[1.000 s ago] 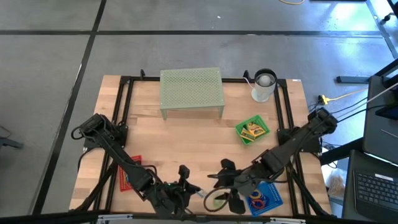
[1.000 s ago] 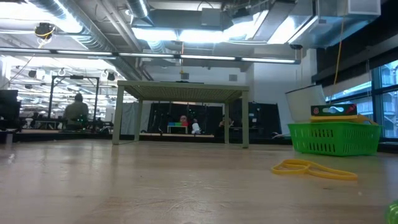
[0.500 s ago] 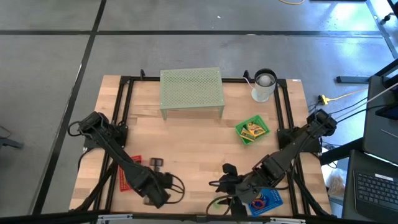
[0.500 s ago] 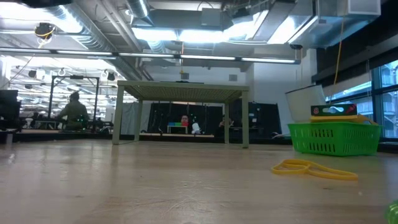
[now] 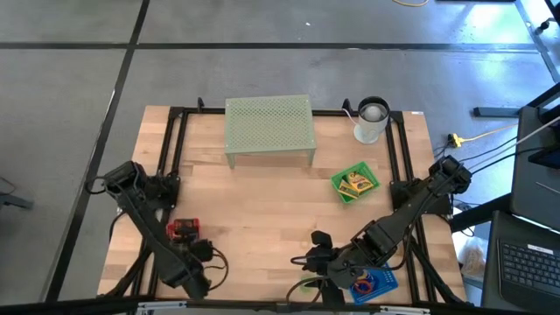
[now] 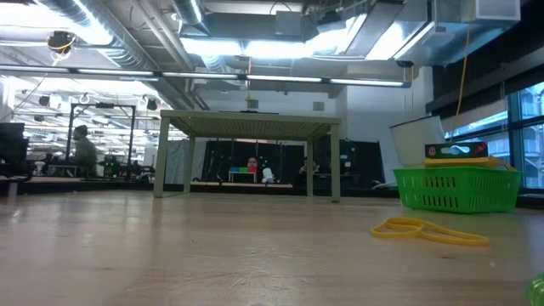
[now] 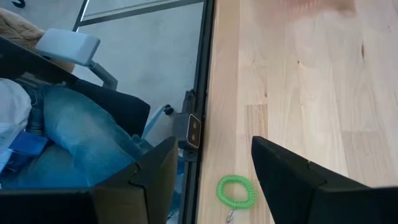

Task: Pick & Place Office Desk Supplies
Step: Put the blue rubber band into the red bin, then put the yellow rubber band into the red bin

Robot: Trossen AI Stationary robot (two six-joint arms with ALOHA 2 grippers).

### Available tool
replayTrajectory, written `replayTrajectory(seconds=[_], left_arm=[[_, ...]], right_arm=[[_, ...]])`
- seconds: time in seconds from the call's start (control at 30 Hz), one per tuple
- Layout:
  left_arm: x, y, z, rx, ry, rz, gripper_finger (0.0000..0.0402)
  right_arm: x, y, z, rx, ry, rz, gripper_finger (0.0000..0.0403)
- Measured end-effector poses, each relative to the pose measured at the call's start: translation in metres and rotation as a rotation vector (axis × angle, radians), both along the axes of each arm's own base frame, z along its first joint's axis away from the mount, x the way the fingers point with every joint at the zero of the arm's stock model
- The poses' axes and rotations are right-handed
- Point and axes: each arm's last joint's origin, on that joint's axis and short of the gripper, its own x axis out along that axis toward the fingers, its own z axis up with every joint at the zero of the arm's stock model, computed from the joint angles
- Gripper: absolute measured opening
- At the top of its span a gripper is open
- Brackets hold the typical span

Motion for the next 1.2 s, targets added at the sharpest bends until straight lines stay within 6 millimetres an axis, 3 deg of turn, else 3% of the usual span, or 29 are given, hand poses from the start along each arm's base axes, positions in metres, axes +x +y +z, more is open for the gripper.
replayTrajectory(seconds=[0.13,0.37,0.6,0.87,1.07,1.2], left_arm=[[-0.006,0.004,-0.012,0.07,-0.015,0.076,0.0008],[-0.012,0.021,-0.036,0.128,0.115,0.23,0.0043],[-0.008,0.033,-0.044,0.159,0.139,0.221,0.0088],[0.006,0.034,-0.034,0.093,0.139,0.153,0.0094],[0.024,0.032,-0.015,0.078,0.003,0.088,0.0079],[0.038,0.03,0.001,0.106,-0.152,0.027,0.0069]], right_arm=[[0.0,0.0,0.0,-0.002,-0.001,0.002,0.0208],[0.0,0.0,0.0,-0.002,-0.001,0.002,0.0208],[0.0,0.0,0.0,-0.002,-0.001,0.002,0.0208],[0.0,0.0,0.0,-0.018,-0.009,0.019,0.0208],[0.002,-0.003,0.0,-0.107,-0.064,-0.002,0.0208],[0.001,-0.011,-0.005,-0.12,0.012,-0.106,0.0208]])
